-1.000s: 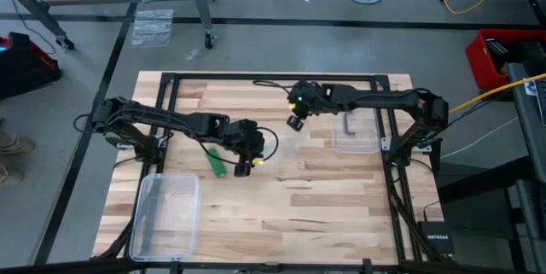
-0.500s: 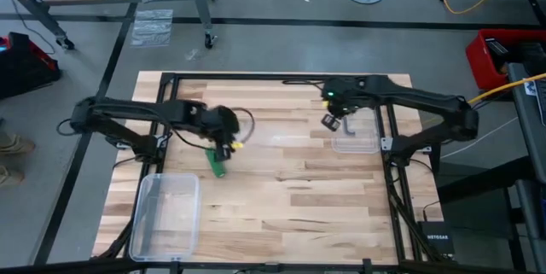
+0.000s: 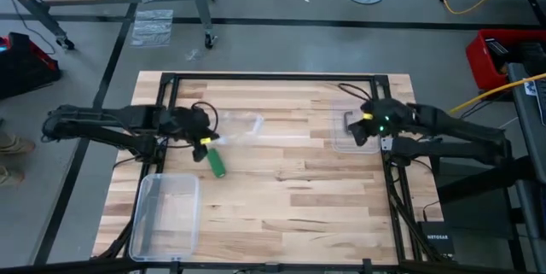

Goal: Roll bandage
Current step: Open the zip bag

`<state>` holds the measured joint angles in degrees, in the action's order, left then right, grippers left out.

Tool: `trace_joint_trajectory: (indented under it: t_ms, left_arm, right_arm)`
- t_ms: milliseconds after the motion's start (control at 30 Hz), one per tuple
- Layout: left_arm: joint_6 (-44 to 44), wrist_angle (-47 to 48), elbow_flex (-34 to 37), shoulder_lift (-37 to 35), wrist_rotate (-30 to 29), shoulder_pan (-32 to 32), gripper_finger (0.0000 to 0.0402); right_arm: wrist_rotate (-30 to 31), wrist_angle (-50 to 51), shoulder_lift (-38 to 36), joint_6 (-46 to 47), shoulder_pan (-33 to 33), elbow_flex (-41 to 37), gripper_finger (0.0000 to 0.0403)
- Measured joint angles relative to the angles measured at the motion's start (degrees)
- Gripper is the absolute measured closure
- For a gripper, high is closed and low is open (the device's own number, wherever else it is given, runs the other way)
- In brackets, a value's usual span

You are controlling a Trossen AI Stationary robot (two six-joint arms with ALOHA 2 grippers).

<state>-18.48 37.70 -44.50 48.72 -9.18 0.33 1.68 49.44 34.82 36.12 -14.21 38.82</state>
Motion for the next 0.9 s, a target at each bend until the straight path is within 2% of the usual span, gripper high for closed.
trace_joint_trajectory:
  t_ms: [100,167,267,333,567,700,800,900]
  left_arm:
    - [2.56,-16.53,7.51,-0.78,2.16,-0.86,0.0401]
    - [3.65,-30.33,12.26,0.56,4.72,-1.13,0.0401]
    - [2.84,-47.60,17.36,4.11,8.06,-1.17,0.0401]
    - [2.57,-54.00,18.78,6.99,8.84,-1.14,0.0401]
    - [5.03,-58.03,19.03,16.35,9.00,-1.14,0.0401]
    - [5.59,-62.85,19.00,20.46,9.00,-1.14,0.0401]
    - [5.63,-64.69,19.00,21.57,9.00,-1.14,0.0401]
    - [5.63,-64.37,19.00,21.58,9.00,-1.10,0.0401]
  right_arm:
    - [-4.81,-16.28,-4.97,1.31,2.57,-8.88,0.0345]
    - [-5.80,-28.80,-6.24,1.32,3.88,-14.18,0.0345]
    - [-5.78,-47.44,-5.05,1.38,5.41,-20.91,0.0345]
    - [-5.80,-56.46,-2.15,1.63,6.35,-23.89,0.0345]
    - [-5.17,-68.46,13.56,4.57,9.39,-25.46,0.0345]
    - [-5.19,-82.20,24.82,4.53,11.02,-25.44,0.0345]
    - [-5.23,-92.11,32.24,4.04,11.36,-25.43,0.0345]
    - [-5.62,-97.76,37.97,3.98,11.33,-24.77,0.0345]
